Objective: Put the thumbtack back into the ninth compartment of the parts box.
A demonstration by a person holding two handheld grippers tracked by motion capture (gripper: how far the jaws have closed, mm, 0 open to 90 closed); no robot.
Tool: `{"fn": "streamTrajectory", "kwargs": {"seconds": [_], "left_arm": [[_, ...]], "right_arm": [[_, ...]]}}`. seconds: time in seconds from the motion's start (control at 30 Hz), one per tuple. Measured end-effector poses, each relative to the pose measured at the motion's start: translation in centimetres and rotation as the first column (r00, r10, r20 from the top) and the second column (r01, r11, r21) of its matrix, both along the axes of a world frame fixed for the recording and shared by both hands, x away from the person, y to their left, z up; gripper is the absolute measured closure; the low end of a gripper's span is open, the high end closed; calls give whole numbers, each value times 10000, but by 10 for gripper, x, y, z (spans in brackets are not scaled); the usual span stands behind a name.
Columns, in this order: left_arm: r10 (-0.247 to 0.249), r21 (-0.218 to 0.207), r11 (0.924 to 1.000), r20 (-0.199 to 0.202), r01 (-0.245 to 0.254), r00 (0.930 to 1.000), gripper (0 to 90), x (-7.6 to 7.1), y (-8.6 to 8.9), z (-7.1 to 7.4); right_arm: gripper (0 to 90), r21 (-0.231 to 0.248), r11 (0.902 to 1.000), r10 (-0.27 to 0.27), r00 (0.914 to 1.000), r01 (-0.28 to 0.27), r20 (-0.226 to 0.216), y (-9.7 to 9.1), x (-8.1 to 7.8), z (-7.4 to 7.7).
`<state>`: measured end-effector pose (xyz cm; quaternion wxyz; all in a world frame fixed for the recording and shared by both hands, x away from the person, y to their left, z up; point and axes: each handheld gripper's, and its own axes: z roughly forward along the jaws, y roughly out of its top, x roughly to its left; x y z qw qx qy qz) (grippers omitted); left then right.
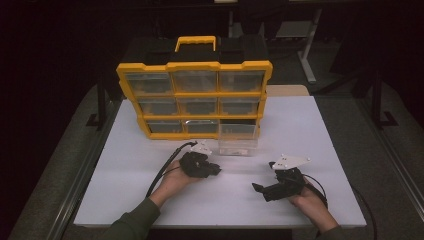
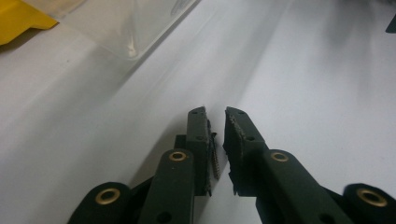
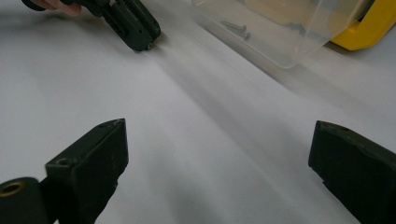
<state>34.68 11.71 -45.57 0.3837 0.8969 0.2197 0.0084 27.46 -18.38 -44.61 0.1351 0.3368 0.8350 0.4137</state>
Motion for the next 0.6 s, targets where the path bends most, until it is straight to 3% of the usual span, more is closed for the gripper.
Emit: {"fn": "streamTrajectory", "kwargs": {"seconds": [0.23, 0.6], "left_arm": [[-6, 25, 10000, 115, 5, 9999, 870, 1, 0, -1], [-77, 98, 9999, 13, 77, 10000, 874, 1, 1, 1]], "right_arm": [[40, -10, 10000, 3, 10000, -3, 12, 0, 0, 0], [40, 4, 10000, -1, 10000, 1, 16, 0, 0, 0]]}}
